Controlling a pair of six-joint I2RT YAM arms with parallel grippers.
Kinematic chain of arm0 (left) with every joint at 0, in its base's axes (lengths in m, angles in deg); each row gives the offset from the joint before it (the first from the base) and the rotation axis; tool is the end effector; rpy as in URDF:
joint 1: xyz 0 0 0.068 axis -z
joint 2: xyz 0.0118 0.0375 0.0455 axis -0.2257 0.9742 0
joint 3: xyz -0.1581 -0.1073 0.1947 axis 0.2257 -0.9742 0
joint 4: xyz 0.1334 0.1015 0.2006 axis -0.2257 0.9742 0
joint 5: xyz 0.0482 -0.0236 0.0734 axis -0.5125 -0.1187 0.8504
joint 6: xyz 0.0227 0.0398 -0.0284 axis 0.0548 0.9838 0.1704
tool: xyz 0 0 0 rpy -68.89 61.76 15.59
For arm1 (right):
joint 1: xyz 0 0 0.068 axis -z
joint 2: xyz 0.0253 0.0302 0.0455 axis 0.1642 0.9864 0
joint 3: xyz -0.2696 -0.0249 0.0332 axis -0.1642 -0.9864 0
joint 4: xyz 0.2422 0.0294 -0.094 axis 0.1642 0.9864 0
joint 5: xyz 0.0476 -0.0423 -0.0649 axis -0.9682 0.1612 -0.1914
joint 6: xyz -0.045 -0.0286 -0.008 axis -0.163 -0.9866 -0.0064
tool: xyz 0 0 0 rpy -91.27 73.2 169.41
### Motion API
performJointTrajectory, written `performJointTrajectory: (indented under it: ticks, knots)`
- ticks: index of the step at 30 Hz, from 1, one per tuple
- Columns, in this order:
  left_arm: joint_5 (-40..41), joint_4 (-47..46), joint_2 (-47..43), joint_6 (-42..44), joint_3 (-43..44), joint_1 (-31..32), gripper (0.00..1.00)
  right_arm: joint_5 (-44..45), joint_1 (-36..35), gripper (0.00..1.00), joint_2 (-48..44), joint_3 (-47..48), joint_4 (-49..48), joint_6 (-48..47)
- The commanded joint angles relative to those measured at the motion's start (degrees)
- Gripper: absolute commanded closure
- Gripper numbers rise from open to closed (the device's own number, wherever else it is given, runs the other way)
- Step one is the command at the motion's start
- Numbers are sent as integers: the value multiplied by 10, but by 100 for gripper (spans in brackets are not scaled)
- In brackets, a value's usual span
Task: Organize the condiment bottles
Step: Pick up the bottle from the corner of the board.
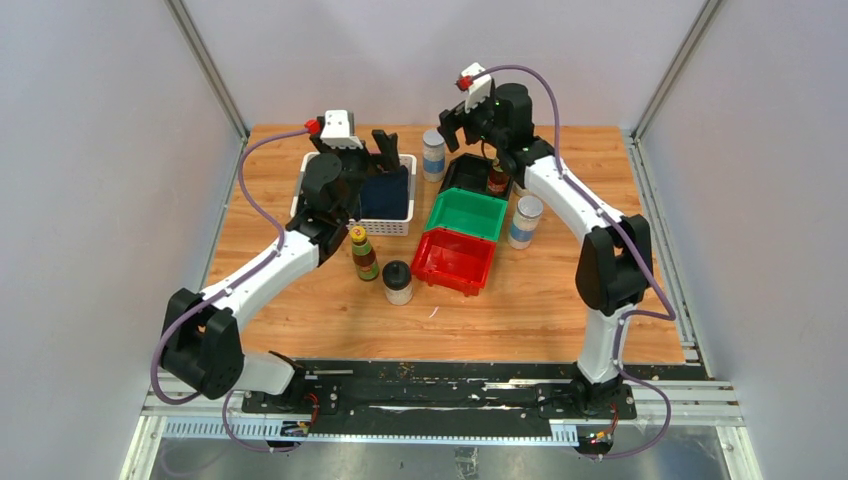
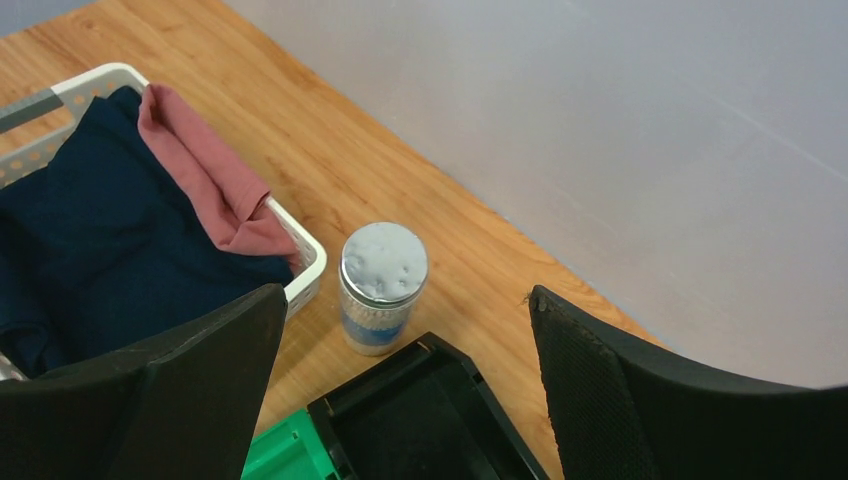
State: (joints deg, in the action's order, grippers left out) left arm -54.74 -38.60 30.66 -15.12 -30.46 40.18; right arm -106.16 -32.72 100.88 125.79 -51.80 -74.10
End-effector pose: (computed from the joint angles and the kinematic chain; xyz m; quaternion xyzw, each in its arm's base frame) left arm 0.2912 -0.1381 0.3522 -0.0195 0.6502 -0.1617 0.7421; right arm 0.4204 0.1918 0.3735 -0.3107 0.6499 0.1709 0.6722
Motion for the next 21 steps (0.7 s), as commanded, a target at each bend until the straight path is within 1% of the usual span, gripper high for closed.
performJointTrajectory:
  ticks: [1,9,21]
  knots:
    - [25,81,-17,-11,37,2,0,-9,-18,5,33,36,31,-9]
    - [30,128,-8,-26,60,2,0,-9,-29,5,97,76,41,-3]
    - [32,140,7,-35,63,2,0,-17,-34,4,185,148,33,40]
